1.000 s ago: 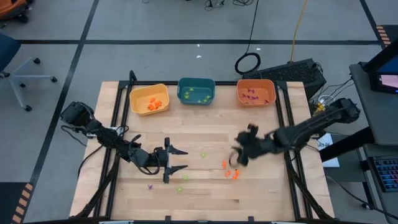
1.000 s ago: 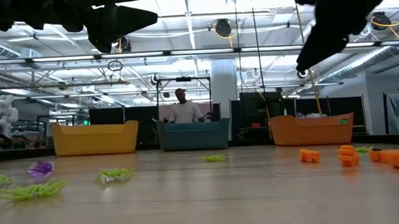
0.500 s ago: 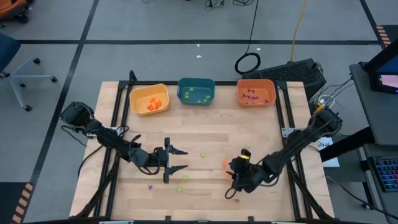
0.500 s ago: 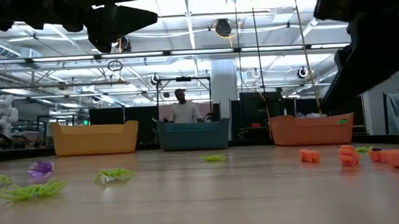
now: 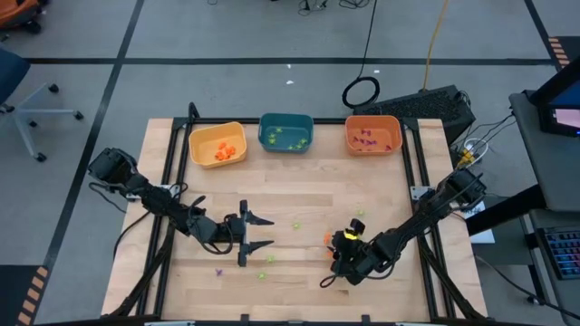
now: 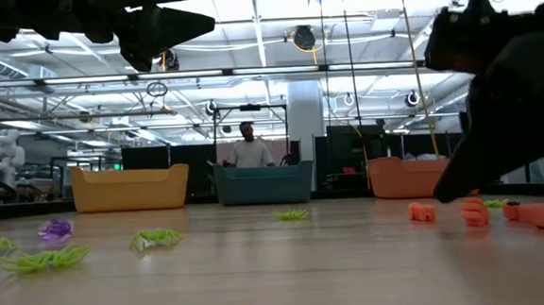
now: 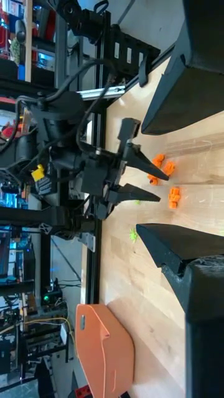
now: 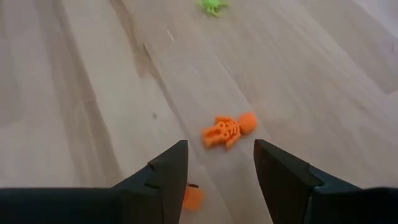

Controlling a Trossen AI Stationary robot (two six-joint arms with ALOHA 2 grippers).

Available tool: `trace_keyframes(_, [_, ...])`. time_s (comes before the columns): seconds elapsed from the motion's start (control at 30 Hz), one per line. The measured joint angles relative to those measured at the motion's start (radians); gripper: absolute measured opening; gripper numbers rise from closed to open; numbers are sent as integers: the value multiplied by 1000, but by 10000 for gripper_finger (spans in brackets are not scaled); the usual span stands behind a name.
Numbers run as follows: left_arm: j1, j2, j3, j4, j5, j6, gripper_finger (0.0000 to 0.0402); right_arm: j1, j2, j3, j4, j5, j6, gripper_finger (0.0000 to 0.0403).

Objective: Sort Halloween decoration
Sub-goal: Put the orange skeleton toy into the yellow bin

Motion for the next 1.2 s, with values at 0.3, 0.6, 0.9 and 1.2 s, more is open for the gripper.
trace_keyframes(0.3, [0, 0, 0, 0, 0, -1, 254, -46, 66, 0, 9, 37, 27, 171])
trace_keyframes(0.6, [0, 0, 0, 0, 0, 0, 254, -105, 68, 0, 44, 108, 17, 171])
trace_keyframes(0.9, [0, 0, 0, -3, 0, 0, 254, -158, 7, 0, 58, 14, -78, 171])
trace_keyframes(1.2, [0, 0, 0, -7, 0, 0, 254, -217, -99, 3, 39, -219, -608, 171])
